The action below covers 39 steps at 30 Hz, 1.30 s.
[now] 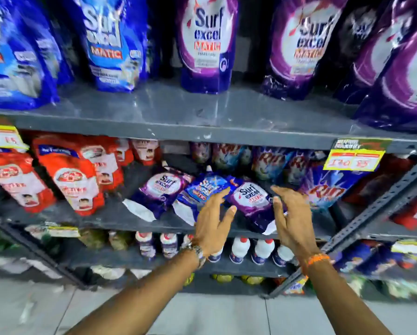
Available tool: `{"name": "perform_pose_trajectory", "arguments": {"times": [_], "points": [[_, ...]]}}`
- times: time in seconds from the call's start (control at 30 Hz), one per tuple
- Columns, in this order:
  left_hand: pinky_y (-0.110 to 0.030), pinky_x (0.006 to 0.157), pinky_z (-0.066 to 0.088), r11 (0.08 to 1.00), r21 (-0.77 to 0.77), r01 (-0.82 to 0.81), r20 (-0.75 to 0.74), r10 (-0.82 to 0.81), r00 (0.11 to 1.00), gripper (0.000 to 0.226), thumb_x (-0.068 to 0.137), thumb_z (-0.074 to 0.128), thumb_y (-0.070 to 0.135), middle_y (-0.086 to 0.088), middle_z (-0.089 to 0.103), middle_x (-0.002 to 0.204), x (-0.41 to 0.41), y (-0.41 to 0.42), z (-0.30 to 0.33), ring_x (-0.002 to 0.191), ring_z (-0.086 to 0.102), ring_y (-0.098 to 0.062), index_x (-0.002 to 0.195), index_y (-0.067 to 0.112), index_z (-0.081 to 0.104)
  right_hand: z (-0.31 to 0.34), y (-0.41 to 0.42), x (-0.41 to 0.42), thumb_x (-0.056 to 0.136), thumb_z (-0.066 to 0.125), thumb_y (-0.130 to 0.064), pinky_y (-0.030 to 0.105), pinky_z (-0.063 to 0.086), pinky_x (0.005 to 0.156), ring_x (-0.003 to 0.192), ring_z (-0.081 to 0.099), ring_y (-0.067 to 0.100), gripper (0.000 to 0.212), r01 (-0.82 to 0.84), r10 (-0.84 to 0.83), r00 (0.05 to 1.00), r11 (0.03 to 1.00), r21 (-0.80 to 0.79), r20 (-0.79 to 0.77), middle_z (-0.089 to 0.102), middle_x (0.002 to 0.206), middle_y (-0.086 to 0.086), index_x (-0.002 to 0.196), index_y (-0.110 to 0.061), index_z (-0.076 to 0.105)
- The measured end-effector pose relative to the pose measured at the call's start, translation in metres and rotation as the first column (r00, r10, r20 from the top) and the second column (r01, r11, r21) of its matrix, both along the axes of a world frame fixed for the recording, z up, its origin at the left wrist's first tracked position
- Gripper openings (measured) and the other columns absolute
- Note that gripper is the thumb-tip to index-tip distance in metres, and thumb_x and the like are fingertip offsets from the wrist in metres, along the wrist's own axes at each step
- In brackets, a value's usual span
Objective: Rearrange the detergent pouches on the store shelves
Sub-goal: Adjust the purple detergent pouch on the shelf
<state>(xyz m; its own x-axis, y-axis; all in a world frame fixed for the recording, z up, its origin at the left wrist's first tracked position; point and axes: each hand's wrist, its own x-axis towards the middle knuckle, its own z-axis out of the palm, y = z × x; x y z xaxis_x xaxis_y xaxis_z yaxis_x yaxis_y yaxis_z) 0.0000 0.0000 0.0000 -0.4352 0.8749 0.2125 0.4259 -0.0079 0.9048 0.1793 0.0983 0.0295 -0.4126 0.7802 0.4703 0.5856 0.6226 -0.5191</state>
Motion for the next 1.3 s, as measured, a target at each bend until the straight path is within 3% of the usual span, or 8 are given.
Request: {"name": "perform_pose_trajectory", "arguments": {"times": [0.2, 0.4, 0.53, 0.73, 1.0, 1.07, 1.17, 1.3], "points": [[-0.034, 0.089, 0.044, 0.926, -0.372, -0.069, 0.696, 0.328, 0.639, 0.013, 0.097, 0.057, 0.017, -0.003, 0.064, 0.1, 0.026, 0.08, -0.033, 0.097, 0.054, -0.017, 0.104, 0.013, 0.067, -0.043, 0.089, -0.004, 0.095, 0.057, -0.018, 0.047, 0.046, 0.105, 0.127, 0.053, 0.043, 0.041, 0.133, -0.005, 0.948, 0.915, -0.381, 0.318, 0.06, 0.134, 0.024, 0.132, -0.002, 0.059], [-0.028, 0.056, 0.051, 0.868, -0.475, -0.147, 0.741, 0.484, 0.466, 0.034, 0.095, 0.057, 0.017, -0.019, 0.06, 0.108, 0.036, 0.123, -0.051, 0.068, 0.047, -0.018, 0.126, 0.002, 0.061, -0.063, 0.139, -0.018, 0.1, 0.051, -0.026, 0.043, 0.035, 0.114, 0.138, 0.043, 0.041, 0.054, 0.16, 0.125, 0.902, 0.791, -0.591, 0.412, 0.045, 0.15, 0.026, 0.144, 0.005, 0.04], [-0.033, 0.071, 0.05, 0.852, -0.516, -0.085, 0.772, 0.506, 0.385, 0.043, 0.086, 0.066, 0.026, -0.011, 0.068, 0.126, 0.045, 0.142, -0.076, 0.099, 0.063, -0.029, 0.126, 0.013, 0.061, -0.066, 0.144, -0.02, 0.098, 0.057, -0.022, 0.038, 0.039, 0.107, 0.133, 0.051, 0.038, 0.049, 0.144, 0.087, 0.949, 0.736, -0.661, 0.303, 0.053, 0.144, 0.024, 0.139, 0.003, 0.046], [-0.055, 0.091, 0.057, 0.86, -0.492, -0.137, 0.648, 0.467, 0.601, 0.037, 0.077, 0.077, 0.009, -0.013, 0.074, 0.114, 0.045, 0.142, -0.076, 0.104, 0.07, -0.03, 0.113, 0.008, 0.067, -0.085, 0.162, -0.01, 0.062, 0.08, -0.019, 0.048, 0.047, 0.108, 0.126, 0.058, 0.038, 0.068, 0.044, -0.019, 0.999, 0.46, -0.887, 0.04, 0.062, 0.134, 0.019, 0.125, -0.004, 0.06], [-0.024, 0.047, 0.057, 0.824, -0.508, 0.25, 0.775, 0.312, 0.549, 0.024, 0.08, 0.071, -0.006, -0.009, 0.075, 0.071, 0.025, 0.122, -0.058, 0.048, 0.068, -0.016, 0.101, 0.004, 0.07, -0.069, 0.118, 0.023, 0.075, 0.072, 0.01, 0.039, 0.063, 0.074, 0.084, 0.075, 0.029, 0.049, -0.24, -0.153, 0.961, -0.051, -0.969, -0.23, 0.076, 0.104, 0.017, 0.122, 0.0, 0.066], [-0.02, 0.04, 0.052, 0.812, -0.507, 0.289, 0.769, 0.274, 0.577, 0.019, 0.08, 0.071, -0.008, -0.006, 0.073, 0.057, 0.026, 0.12, -0.051, 0.042, 0.065, -0.013, 0.09, 0.007, 0.068, -0.067, 0.111, 0.033, 0.073, 0.07, 0.012, 0.04, 0.064, 0.07, 0.078, 0.076, 0.029, 0.049, -0.287, -0.205, 0.941, -0.063, -0.956, -0.269, 0.077, 0.098, 0.019, 0.12, 0.001, 0.066], [-0.047, 0.079, 0.064, 0.849, -0.439, 0.292, 0.788, 0.208, 0.579, 0.066, 0.056, 0.085, -0.008, -0.013, 0.079, 0.099, 0.031, 0.118, -0.044, 0.087, 0.077, -0.03, 0.115, 0.011, 0.063, -0.063, 0.101, 0.049, 0.073, 0.07, 0.017, 0.038, 0.063, 0.061, 0.076, 0.077, 0.03, 0.046, -0.345, -0.267, 0.905, -0.002, -0.939, -0.332, 0.078, 0.097, 0.02, 0.115, 0.0, 0.065], [-0.051, 0.081, 0.062, 0.909, -0.349, 0.227, 0.704, 0.094, 0.704, 0.096, 0.048, 0.087, -0.011, -0.006, 0.067, 0.125, 0.032, 0.115, -0.029, 0.113, 0.066, -0.032, 0.128, 0.029, 0.052, -0.06, 0.096, 0.064, 0.047, 0.092, 0.004, 0.046, 0.061, 0.082, 0.107, 0.072, 0.033, 0.096, -0.442, -0.182, 0.854, 0.242, -0.864, -0.488, 0.072, 0.121, 0.017, 0.133, -0.007, 0.05]]}}
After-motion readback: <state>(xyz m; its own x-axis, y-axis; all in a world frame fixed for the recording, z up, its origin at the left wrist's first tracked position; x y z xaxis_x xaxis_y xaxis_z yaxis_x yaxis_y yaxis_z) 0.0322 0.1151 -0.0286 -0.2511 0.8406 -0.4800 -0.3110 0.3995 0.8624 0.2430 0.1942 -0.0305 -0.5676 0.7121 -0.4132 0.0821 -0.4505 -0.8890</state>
